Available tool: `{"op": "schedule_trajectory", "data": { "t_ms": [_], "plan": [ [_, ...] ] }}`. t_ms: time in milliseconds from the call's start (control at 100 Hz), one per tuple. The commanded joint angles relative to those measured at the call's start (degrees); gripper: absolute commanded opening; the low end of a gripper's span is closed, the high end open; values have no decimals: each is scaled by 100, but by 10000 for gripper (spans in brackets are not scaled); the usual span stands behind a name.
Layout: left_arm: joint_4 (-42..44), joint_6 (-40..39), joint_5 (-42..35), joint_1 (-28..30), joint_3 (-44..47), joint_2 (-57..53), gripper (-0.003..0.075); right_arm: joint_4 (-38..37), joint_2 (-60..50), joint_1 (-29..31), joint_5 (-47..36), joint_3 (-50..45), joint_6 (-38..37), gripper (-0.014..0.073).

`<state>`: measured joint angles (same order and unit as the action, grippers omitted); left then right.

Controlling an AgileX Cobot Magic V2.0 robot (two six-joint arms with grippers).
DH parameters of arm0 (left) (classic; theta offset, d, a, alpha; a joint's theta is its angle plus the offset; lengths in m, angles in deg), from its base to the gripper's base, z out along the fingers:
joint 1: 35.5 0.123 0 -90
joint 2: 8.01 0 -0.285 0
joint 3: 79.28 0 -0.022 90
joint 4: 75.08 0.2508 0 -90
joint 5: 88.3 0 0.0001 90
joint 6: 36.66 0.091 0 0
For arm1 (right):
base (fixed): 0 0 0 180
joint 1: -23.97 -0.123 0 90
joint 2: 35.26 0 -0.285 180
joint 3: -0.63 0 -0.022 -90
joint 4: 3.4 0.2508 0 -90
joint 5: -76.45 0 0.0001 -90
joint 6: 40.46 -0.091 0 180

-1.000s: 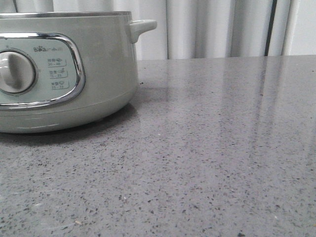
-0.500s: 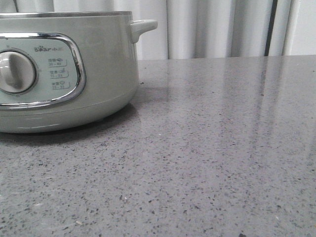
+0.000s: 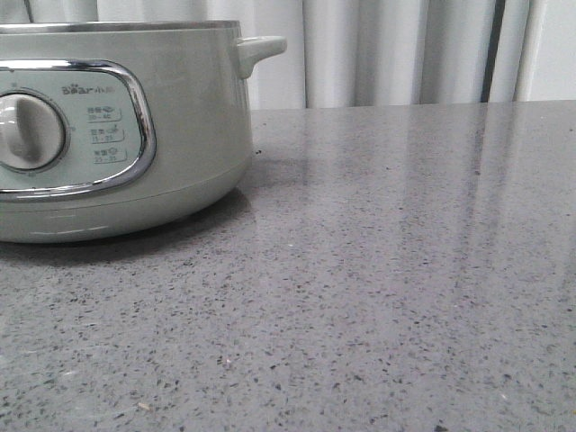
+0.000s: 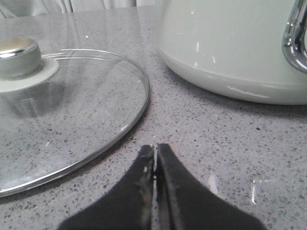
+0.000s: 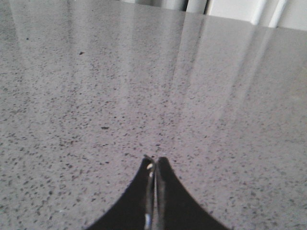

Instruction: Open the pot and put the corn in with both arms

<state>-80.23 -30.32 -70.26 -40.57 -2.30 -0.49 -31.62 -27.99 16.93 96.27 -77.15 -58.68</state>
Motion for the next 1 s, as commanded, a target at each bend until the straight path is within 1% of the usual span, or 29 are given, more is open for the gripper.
{"op": "schedule_trajectory", "data": {
  "t_ms": [0,170,260,990],
  "plan": [
    [-17,-49,-265,-43,151,-161,-20,466,-128,34,-161,-101,634,-64],
    [-17,-49,-265,-43,151,-161,-20,1498,-128,34,-199,-101,1587,-64],
    [-17,-49,-265,-43,151,-161,-20,1878,-128,34,-199,-101,1823,-64],
    [-17,-49,-265,-43,151,-161,-20,1881,-128,34,-255,-101,1905,-64]
  ]
}}
